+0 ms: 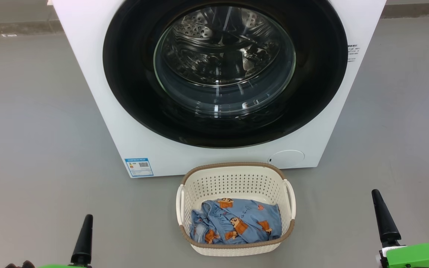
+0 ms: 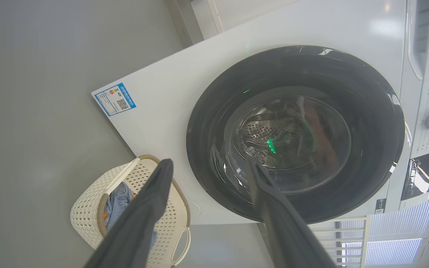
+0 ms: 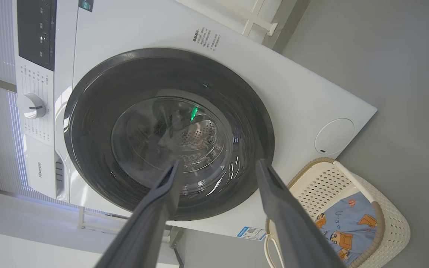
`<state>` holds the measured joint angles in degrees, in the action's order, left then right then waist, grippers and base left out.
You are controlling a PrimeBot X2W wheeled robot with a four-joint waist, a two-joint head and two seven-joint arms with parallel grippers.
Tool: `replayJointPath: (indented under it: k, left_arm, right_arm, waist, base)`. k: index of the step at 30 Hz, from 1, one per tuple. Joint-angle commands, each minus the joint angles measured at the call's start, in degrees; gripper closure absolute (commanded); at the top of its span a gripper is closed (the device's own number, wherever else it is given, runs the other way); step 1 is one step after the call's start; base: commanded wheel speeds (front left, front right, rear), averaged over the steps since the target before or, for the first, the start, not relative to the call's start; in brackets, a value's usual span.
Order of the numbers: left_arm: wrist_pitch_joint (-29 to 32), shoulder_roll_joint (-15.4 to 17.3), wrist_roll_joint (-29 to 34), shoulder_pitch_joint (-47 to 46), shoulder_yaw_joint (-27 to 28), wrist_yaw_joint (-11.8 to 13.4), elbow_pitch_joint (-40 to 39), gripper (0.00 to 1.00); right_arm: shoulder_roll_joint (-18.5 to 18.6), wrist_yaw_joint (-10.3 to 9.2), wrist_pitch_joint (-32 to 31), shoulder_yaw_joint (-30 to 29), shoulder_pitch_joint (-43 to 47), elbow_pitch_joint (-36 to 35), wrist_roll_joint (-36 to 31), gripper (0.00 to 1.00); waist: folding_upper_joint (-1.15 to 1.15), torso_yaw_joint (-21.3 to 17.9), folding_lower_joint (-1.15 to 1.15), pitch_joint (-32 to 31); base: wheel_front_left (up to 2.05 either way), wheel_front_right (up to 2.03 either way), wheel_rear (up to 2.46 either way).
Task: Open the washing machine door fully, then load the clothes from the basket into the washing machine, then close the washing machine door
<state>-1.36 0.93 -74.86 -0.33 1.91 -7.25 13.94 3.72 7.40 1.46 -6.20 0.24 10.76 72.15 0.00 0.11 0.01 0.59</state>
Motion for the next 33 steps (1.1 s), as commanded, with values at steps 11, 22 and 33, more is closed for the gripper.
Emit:
replayJointPath:
  k: [11,22,33]
  left_arm:
    - [-2.3,1.1,7.6,-1.5,0.2,-0.1,-3.0,0.00]
    - [-4.2,1.7,15.9,-1.4,-0.3,-0.1,-4.1,0.00]
    - [-6.0,2.4,24.3,-1.3,-1.5,-0.2,-5.0,0.00]
  right_arm:
    - [1.3,0.04,2.3,1.5,0.2,-3.7,-9.3,0.00]
    - [2.0,0.05,4.1,2.5,0.5,-5.3,-17.5,0.00]
    - [3.1,0.06,6.0,3.5,1.0,-6.4,-27.2,0.00]
  waist:
    - [0.00,0.0,-0.01,0.1]
    - [0.00,0.1,-0.01,0.2]
    - [0.00,0.3,-0.01,0.4]
  base:
    - [0.00,0.00,0.00]
    - [0.00,0.00,0.00]
    - [0.00,0.00,0.00]
